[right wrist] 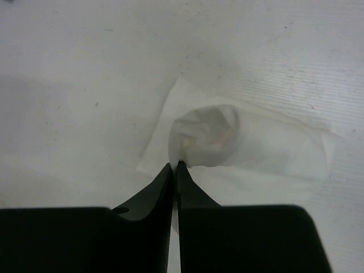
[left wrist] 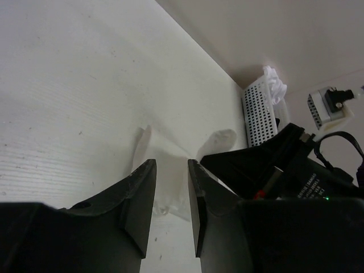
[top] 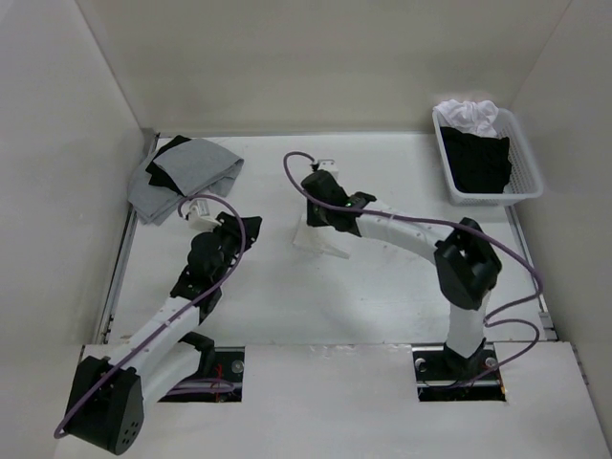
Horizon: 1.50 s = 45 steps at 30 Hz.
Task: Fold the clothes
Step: Fold the tank top
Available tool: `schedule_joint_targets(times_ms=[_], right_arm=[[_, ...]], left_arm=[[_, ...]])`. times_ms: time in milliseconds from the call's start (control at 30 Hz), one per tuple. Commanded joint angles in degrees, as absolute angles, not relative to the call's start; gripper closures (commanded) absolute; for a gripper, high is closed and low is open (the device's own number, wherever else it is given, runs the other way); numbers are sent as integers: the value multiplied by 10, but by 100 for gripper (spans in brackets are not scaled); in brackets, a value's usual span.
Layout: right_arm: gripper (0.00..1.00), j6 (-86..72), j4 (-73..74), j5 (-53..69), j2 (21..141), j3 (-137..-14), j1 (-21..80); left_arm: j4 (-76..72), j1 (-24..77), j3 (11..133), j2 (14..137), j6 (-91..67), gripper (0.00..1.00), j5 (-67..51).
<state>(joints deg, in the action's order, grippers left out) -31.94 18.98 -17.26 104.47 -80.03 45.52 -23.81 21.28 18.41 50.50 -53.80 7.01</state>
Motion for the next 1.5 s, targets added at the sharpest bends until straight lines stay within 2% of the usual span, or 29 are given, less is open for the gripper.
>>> schedule_joint_targets(times_ms=[0,67,200,300,433,567,667,800,1033,1467], right_arm=[[85,-311,226,-184,1106,-879,473],[77,-316,224,-176,1132,-909,485],[71,-318,212,-148,1129,-928,504],[66,-317,175,-148,1075,-876,506],[66,-320,108,-149,976,-769,497],[90,-326,51,-100,939,-703,447],[97,-337,-4,-18,969,-685,407],[99,-373,-64,53,1014,-674,371],[99,-417,-137,136,1093,-700,352],[99,-459,-148,163,1218,-789,315]], left_arm=[[-243,200,178,499,-532,73,48],[-243,199,180,504,-532,72,46],[-243,199,185,507,-531,72,51],[-246,208,194,519,-531,71,55],[-257,246,217,559,-530,71,76],[-297,322,253,640,-521,72,98],[-335,370,277,709,-509,81,117],[-368,379,296,800,-511,89,141],[-396,353,339,940,-516,90,133],[-397,336,323,990,-559,90,116]])
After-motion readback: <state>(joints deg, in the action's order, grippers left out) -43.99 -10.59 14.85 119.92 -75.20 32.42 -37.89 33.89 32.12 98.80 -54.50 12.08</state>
